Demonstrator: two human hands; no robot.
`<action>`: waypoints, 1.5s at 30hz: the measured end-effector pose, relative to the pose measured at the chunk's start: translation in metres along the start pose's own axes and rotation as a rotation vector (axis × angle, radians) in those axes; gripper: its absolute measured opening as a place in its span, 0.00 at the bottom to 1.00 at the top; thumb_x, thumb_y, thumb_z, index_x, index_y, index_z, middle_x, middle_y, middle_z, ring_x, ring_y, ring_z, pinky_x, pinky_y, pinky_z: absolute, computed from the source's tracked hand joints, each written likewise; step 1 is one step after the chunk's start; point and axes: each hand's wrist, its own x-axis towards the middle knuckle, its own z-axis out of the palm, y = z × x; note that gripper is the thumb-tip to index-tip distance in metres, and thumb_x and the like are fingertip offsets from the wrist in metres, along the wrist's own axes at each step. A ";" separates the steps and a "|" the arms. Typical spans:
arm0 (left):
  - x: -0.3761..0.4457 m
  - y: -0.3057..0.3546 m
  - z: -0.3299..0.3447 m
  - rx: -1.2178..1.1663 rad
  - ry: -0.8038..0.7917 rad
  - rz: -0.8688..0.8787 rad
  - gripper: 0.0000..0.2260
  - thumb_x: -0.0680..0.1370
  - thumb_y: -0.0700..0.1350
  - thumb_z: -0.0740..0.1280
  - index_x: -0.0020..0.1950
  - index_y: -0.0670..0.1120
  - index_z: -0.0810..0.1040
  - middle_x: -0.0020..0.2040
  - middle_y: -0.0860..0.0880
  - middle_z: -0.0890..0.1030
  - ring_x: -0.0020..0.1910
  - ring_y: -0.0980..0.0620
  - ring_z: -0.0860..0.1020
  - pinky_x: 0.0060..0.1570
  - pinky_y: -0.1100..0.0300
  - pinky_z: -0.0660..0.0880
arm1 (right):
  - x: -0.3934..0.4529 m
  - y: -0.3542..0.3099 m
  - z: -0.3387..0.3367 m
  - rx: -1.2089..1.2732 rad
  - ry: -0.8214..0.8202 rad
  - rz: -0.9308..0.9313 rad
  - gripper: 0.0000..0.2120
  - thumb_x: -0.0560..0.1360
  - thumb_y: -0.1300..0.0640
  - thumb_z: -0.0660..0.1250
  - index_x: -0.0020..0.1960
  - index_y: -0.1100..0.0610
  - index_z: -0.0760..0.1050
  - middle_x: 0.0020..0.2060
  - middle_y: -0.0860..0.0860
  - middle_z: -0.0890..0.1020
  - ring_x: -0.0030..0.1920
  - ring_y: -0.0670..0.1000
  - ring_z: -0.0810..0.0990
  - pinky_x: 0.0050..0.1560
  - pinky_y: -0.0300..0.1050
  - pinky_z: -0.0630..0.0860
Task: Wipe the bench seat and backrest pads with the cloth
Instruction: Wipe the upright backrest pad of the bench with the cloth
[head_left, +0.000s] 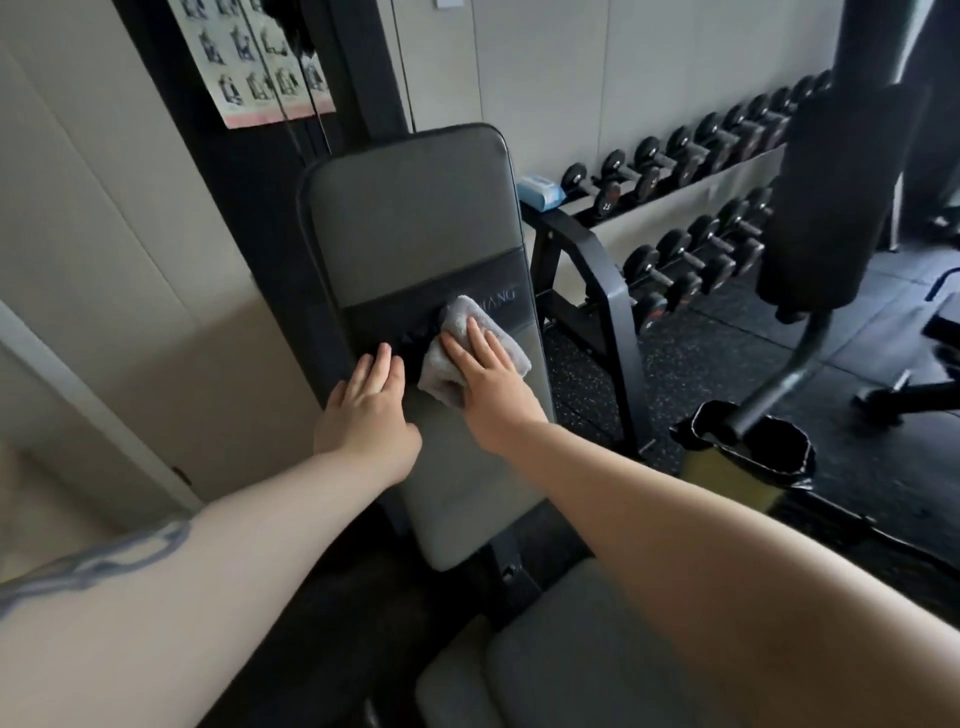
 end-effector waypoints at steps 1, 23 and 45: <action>-0.007 0.001 -0.004 0.028 -0.045 0.016 0.33 0.77 0.44 0.59 0.79 0.47 0.47 0.79 0.53 0.41 0.78 0.52 0.43 0.76 0.53 0.48 | -0.007 0.000 0.000 -0.004 -0.029 0.024 0.32 0.79 0.60 0.61 0.78 0.48 0.52 0.79 0.51 0.46 0.78 0.54 0.46 0.75 0.54 0.54; -0.169 0.049 0.004 -0.080 -0.264 0.196 0.29 0.79 0.42 0.55 0.79 0.50 0.51 0.79 0.55 0.44 0.78 0.54 0.45 0.75 0.54 0.51 | -0.276 -0.006 -0.080 -0.154 -0.287 0.396 0.27 0.77 0.63 0.59 0.75 0.53 0.62 0.76 0.55 0.59 0.76 0.55 0.55 0.75 0.50 0.54; -0.372 0.235 -0.012 -0.173 -0.196 -0.225 0.30 0.77 0.40 0.56 0.78 0.53 0.54 0.79 0.57 0.47 0.76 0.50 0.55 0.70 0.53 0.63 | -0.449 0.066 -0.250 -0.178 -0.467 0.091 0.26 0.81 0.62 0.56 0.77 0.51 0.57 0.78 0.52 0.53 0.78 0.56 0.50 0.76 0.55 0.51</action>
